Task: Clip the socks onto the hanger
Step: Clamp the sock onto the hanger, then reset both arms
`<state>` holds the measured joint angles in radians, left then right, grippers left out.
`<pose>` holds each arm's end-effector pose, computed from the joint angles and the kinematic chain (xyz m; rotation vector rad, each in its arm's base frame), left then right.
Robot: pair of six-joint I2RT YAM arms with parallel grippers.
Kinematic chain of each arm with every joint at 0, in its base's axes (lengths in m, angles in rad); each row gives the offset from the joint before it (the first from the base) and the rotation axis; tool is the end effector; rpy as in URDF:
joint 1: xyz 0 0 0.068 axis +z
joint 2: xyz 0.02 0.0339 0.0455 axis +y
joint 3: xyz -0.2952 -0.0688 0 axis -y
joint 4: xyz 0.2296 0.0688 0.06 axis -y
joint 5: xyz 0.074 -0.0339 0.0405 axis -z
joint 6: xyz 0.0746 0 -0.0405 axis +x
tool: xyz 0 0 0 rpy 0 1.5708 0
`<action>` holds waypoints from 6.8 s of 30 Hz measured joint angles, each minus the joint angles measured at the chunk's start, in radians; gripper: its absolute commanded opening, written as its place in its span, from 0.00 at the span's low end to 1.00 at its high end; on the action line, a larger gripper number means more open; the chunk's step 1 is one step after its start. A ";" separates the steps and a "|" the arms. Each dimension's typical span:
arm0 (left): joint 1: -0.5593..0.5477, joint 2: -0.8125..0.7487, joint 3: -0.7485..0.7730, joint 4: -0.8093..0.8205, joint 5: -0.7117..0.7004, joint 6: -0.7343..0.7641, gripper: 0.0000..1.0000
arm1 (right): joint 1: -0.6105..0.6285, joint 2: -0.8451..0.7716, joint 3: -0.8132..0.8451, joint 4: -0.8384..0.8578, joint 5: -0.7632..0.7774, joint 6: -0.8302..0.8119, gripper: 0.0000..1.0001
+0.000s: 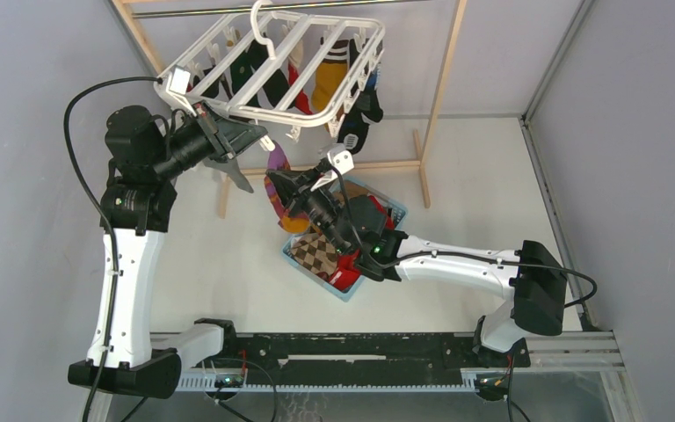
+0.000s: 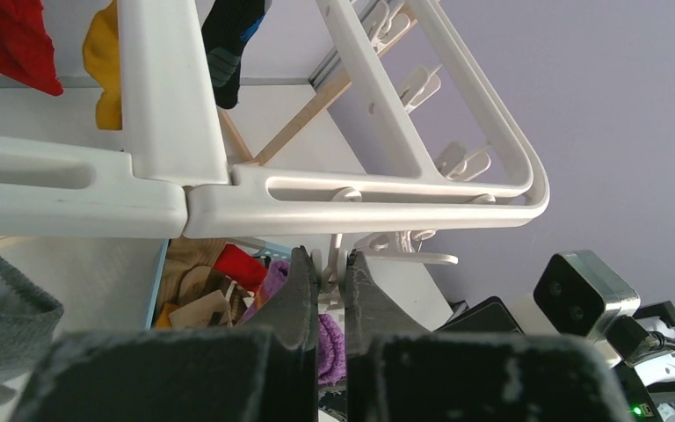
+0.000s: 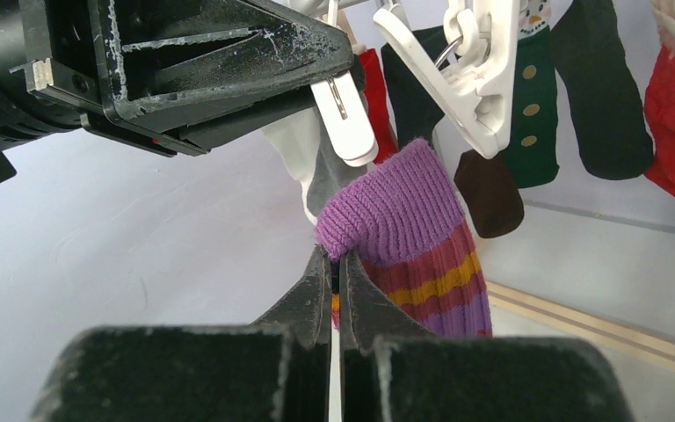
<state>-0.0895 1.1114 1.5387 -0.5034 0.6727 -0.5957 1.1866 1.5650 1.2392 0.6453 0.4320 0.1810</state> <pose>0.2002 -0.0646 0.5178 0.1049 1.7396 -1.0621 0.1750 0.3495 0.4366 -0.2757 1.3065 0.8999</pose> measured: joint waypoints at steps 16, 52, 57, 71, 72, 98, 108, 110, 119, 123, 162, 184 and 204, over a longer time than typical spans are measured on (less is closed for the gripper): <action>0.000 0.000 0.000 0.000 0.000 0.000 0.00 | -0.001 0.000 0.000 0.002 -0.004 -0.002 0.00; 0.000 0.000 0.002 -0.011 0.000 0.000 0.00 | -0.035 0.047 0.080 -0.043 -0.054 -0.027 0.00; 0.000 0.000 0.002 -0.013 0.000 0.000 0.00 | -0.035 0.047 0.082 -0.043 -0.059 -0.028 0.00; 0.000 0.000 0.002 -0.016 0.000 0.001 0.00 | -0.035 0.048 0.105 -0.045 -0.076 -0.040 0.00; 0.000 0.000 0.002 -0.016 0.000 0.002 0.00 | -0.035 0.049 0.108 -0.045 -0.076 -0.041 0.00; 0.000 -0.005 0.002 -0.020 -0.014 0.034 0.38 | -0.037 0.064 0.144 -0.053 -0.085 -0.034 0.00; -0.002 -0.029 0.002 -0.079 -0.010 0.050 0.71 | -0.069 0.064 0.144 -0.017 -0.087 -0.010 0.12; -0.002 -0.031 0.002 -0.090 -0.010 0.060 0.82 | -0.071 0.064 0.144 -0.016 -0.086 -0.002 0.32; 0.097 -0.053 0.021 -0.209 0.036 0.127 1.00 | -0.085 0.058 0.142 -0.046 -0.076 0.031 0.99; 0.223 -0.066 0.025 -0.296 0.084 0.211 1.00 | -0.106 -0.029 0.071 -0.117 -0.077 0.036 0.99; 0.594 0.121 -1.104 0.858 -0.132 0.521 1.00 | -1.151 -0.495 -0.969 -0.213 0.050 0.154 0.99; 0.403 0.081 -1.365 1.443 -0.356 0.486 1.00 | -1.153 -0.221 -1.172 0.512 -0.168 -0.058 0.99; 0.170 0.151 -1.380 1.538 -0.754 0.553 1.00 | -1.172 -0.211 -1.017 0.318 -0.229 -0.100 0.99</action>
<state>0.0807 1.2629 0.1589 1.0344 -0.0814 -0.0429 0.0147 1.3540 0.2218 0.9634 0.2035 0.0807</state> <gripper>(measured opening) 0.996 0.992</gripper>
